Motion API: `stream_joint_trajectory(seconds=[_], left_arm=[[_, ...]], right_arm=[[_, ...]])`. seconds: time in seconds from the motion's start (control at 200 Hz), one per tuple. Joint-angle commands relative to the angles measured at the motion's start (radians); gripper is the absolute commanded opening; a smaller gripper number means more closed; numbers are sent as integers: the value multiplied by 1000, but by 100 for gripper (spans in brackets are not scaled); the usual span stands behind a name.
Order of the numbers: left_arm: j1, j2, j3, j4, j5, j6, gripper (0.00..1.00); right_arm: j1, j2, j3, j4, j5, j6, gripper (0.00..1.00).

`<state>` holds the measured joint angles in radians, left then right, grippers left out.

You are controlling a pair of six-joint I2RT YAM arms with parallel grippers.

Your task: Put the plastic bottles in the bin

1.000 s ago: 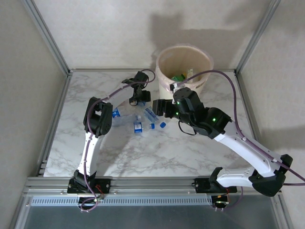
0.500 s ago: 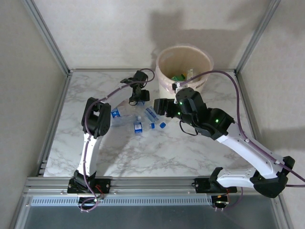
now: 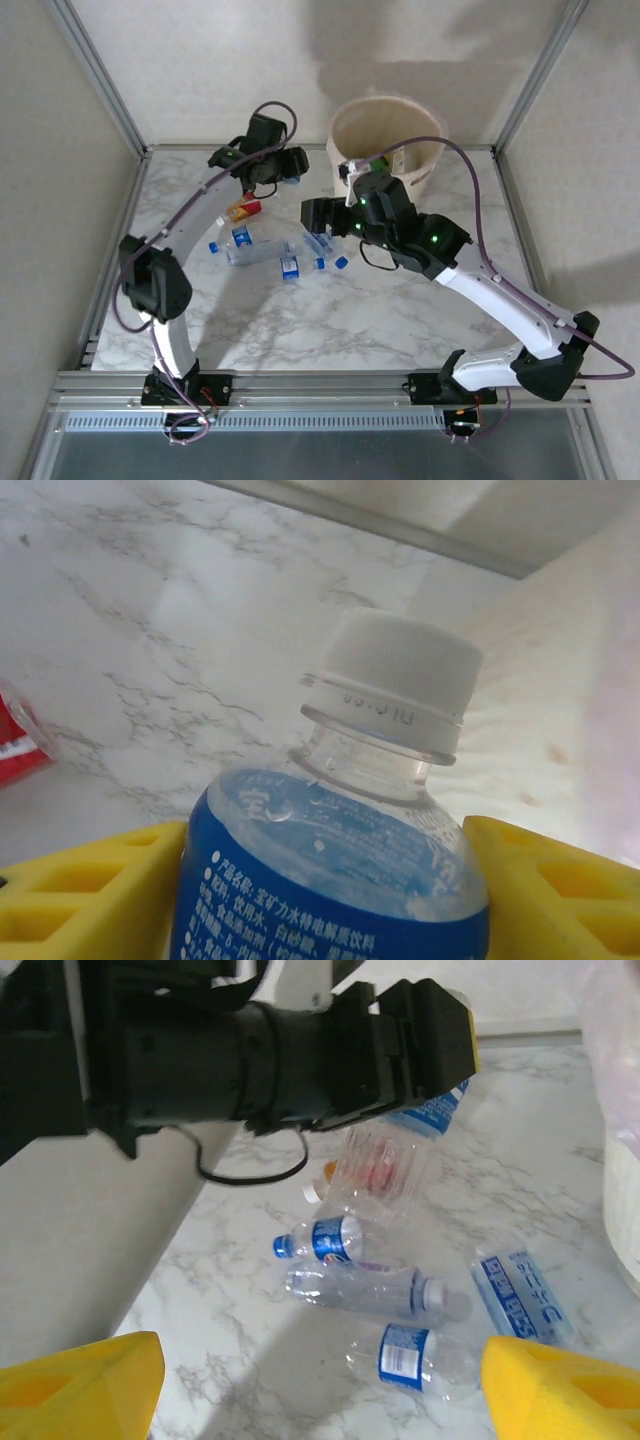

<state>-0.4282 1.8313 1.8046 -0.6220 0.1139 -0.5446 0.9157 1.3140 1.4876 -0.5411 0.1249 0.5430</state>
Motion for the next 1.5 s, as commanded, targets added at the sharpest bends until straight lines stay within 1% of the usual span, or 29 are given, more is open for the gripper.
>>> stream_joint_trajectory(seconds=[0.0, 0.125, 0.185, 0.245, 0.3, 0.325, 0.446, 0.451, 0.506, 0.656, 0.796, 0.946, 1.106, 1.242, 1.352, 1.497], left_arm=[[22, -114, -100, 109, 95, -153, 59], [75, -242, -261, 338, 243, -358, 61], [80, -278, -297, 433, 313, -425, 61], [79, -295, -305, 491, 372, -475, 62], [77, -308, -305, 536, 427, -504, 63], [77, -313, -303, 548, 445, -513, 63], [78, -342, -289, 570, 492, -526, 64], [78, -342, -289, 571, 494, -527, 64], [77, -353, -284, 587, 518, -540, 64], [76, -384, -313, 687, 590, -595, 65], [76, -418, -370, 826, 627, -687, 65], [71, -422, -416, 992, 669, -796, 65], [67, -441, -430, 1015, 655, -815, 65], [67, -440, -432, 1035, 648, -837, 65], [66, -434, -433, 1040, 640, -845, 65], [62, -424, -433, 1050, 626, -851, 66]], right_arm=[[-50, 19, 41, 62, -140, -17, 84], [-104, 39, 39, 81, -257, -1, 87], [-129, 47, 37, 92, -304, 9, 90], [-158, 53, 34, 118, -365, 23, 92], [-186, 60, 35, 144, -422, 33, 94], [-199, 64, 37, 156, -449, 36, 98], [-216, 96, 76, 174, -515, 31, 99], [-229, 97, 79, 174, -517, 31, 99], [-247, 120, 110, 159, -523, 26, 99], [-251, 175, 172, 128, -522, 23, 99], [-252, 217, 220, 122, -568, 23, 99], [-252, 237, 231, 168, -635, 38, 99], [-252, 247, 233, 219, -703, 57, 96], [-252, 245, 226, 223, -729, 52, 92], [-252, 230, 201, 256, -754, 57, 86], [-252, 216, 185, 268, -752, 54, 73]])
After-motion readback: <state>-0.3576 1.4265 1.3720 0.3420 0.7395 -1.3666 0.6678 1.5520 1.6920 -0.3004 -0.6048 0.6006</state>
